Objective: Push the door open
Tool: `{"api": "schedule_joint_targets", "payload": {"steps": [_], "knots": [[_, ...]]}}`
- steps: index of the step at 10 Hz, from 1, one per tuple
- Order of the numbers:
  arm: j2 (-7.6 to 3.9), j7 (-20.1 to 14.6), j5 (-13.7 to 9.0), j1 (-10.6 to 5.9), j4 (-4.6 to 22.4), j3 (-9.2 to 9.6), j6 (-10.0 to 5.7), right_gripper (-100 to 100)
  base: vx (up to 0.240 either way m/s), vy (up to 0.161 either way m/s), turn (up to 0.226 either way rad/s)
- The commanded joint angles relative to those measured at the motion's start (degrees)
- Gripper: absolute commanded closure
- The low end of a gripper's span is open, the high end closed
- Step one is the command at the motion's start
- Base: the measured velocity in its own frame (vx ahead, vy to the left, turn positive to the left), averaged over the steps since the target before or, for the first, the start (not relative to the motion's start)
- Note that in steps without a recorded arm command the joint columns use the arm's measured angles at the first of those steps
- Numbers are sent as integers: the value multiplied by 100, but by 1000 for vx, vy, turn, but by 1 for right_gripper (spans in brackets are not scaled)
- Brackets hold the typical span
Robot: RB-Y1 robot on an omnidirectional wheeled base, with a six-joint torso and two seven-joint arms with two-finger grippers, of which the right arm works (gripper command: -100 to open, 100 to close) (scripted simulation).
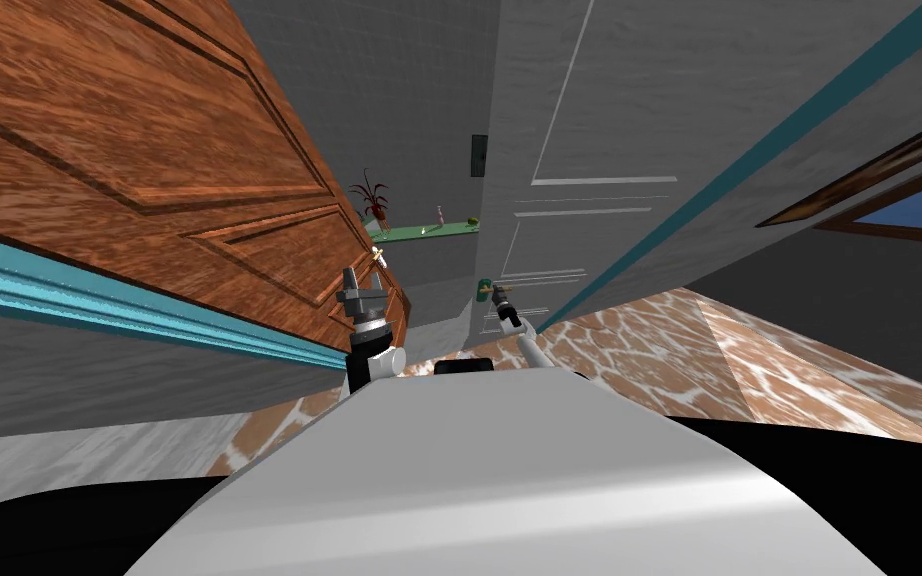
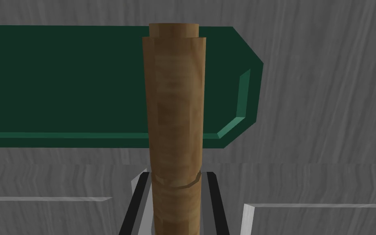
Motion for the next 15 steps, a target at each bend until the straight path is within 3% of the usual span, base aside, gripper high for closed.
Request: {"api": "schedule_joint_targets", "payload": {"steps": [1,10,11,15], "knots": [[-45,50,-25,5,-18,-181,-10,100,196,124,-82],[-43,260,-121,-82,176,-808,-2,100,146,99,-62],[-43,260,-121,-82,176,-808,-2,100,105,99,-53],[-42,370,-171,-128,277,-1138,2,100,162,112,-76]]}}
